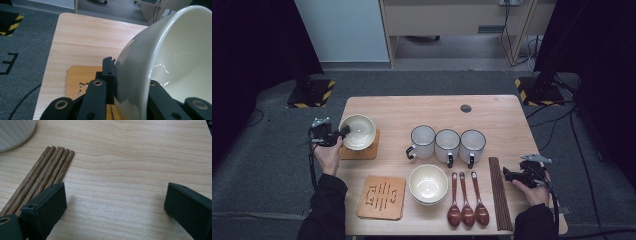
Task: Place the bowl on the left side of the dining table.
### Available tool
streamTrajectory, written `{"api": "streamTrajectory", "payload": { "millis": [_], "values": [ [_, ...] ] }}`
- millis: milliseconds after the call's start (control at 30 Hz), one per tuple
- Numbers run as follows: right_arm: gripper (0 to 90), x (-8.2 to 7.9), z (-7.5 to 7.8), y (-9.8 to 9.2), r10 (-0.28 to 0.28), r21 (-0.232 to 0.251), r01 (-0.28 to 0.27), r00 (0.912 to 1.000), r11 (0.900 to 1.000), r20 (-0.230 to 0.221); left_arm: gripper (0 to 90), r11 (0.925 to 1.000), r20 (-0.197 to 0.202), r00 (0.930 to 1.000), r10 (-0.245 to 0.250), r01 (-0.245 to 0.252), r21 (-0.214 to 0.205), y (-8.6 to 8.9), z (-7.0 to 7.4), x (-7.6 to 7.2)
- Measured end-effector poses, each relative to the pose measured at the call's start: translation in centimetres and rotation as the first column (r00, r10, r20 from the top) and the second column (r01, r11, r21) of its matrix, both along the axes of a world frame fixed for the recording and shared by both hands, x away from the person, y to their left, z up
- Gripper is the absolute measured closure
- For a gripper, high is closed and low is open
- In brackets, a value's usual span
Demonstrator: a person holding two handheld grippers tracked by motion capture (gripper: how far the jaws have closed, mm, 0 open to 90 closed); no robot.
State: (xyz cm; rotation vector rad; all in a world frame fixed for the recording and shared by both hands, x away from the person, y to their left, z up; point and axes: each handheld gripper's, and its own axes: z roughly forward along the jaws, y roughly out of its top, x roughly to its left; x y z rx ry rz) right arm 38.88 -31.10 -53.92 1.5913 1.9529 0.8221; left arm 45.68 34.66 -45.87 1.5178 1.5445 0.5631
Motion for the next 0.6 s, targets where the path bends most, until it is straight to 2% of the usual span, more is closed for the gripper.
{"api": "streamTrajectory", "payload": {
  "millis": [233, 433, 600],
  "values": [
    [4.4, 0.0, 0.0, 0.0, 0.0, 0.0, 0.0, 1.0, 1.0, 0.0, 79.9, 0.9999, -0.04, 0.9991, 0.016, -0.016, -0.003, 0.7, -1.3, 0.9],
    [4.4, 0.0, 0.0, 0.0, 0.0, 0.0, 0.0, 1.0, 1.0, 0.0, 79.9, 0.9999, -0.057, 0.9983, 0.014, -0.014, -0.004, 1.0, -1.8, 1.4],
    [4.4, 0.0, 0.0, 0.0, 0.0, 0.0, 0.0, 1.0, 1.0, 0.0, 79.9, 0.9999, -0.09, 0.9959, 0.012, -0.012, 0.003, 1.2, -2.5, 1.7]
  ]
}}
